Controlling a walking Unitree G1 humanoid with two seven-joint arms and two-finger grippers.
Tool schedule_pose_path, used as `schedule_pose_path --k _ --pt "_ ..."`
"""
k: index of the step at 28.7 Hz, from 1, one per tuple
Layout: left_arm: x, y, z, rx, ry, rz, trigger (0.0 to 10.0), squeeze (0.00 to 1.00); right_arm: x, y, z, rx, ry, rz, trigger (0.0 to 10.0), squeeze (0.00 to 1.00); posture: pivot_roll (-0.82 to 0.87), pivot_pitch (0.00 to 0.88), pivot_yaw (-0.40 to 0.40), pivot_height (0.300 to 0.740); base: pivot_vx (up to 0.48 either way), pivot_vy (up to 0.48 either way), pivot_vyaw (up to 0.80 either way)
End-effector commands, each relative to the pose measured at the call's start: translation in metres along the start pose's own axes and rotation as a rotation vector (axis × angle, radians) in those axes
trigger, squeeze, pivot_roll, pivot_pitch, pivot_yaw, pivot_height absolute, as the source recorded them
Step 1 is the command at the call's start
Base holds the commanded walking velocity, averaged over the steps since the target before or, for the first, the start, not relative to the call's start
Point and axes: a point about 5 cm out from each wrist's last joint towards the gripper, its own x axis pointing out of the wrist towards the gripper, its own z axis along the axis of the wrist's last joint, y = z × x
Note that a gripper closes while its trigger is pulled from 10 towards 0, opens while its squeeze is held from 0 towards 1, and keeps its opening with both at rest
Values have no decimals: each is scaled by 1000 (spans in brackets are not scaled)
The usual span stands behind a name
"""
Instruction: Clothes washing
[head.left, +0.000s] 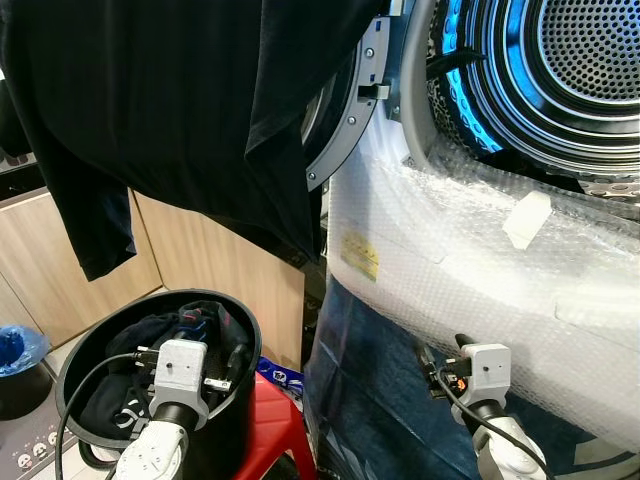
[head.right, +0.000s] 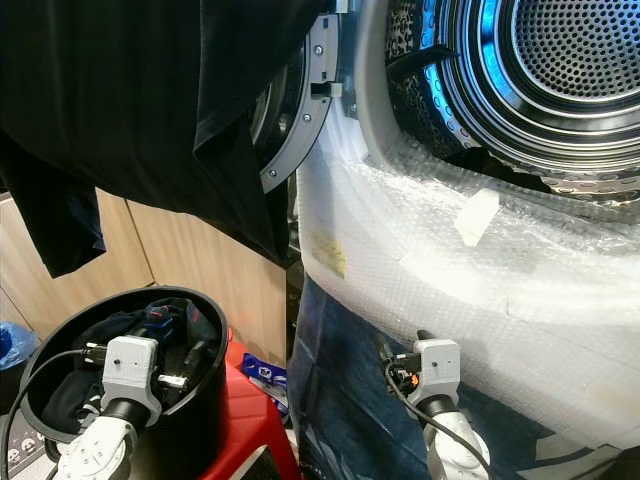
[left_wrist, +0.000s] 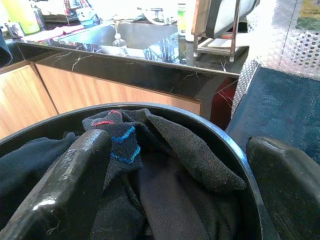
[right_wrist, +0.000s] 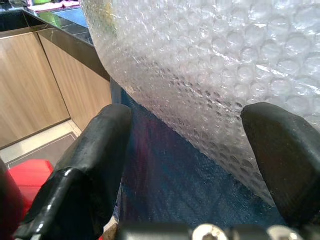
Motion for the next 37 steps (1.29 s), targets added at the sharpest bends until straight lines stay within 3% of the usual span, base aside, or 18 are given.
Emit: schedule_pose_path --k 1,4,5,6,7,11,21,37 --pt "1 6 -1 -4 19 9 10000 1000 -1 -3 5 -3 -15 -3 10000 0 45 0 -37 740 0 0 0" --pt "-1 12 -3 -6 32 49 10000 1000 -3 -5 4 -7 -12 -8 10000 0 42 0 -37 740 0 0 0" --pt "-3 17 -4 -16 47 86 10000 627 -3 -8 4 -5 -10 -16 10000 0 42 0 -36 740 0 0 0" --pt "-4 18 -5 -27 54 95 10000 627 -3 -9 5 -3 -10 -18 10000 0 42 0 -36 740 0 0 0" --pt "-4 19 -5 -31 59 101 10000 0 -3 -9 5 1 -12 -19 10000 0 44 0 -37 740 0 0 0" --pt "-3 26 -4 -3 53 135 10000 0 -3 -7 10 -33 -40 28 10000 0 45 0 -37 740 0 0 0" --pt "-4 33 -4 16 67 163 10000 0 -3 -11 14 -13 -52 12 10000 0 46 0 -37 740 0 0 0" --pt "-3 34 -3 45 59 183 10000 0 -4 -10 13 -22 -51 30 10000 0 46 0 -42 740 0 0 0"
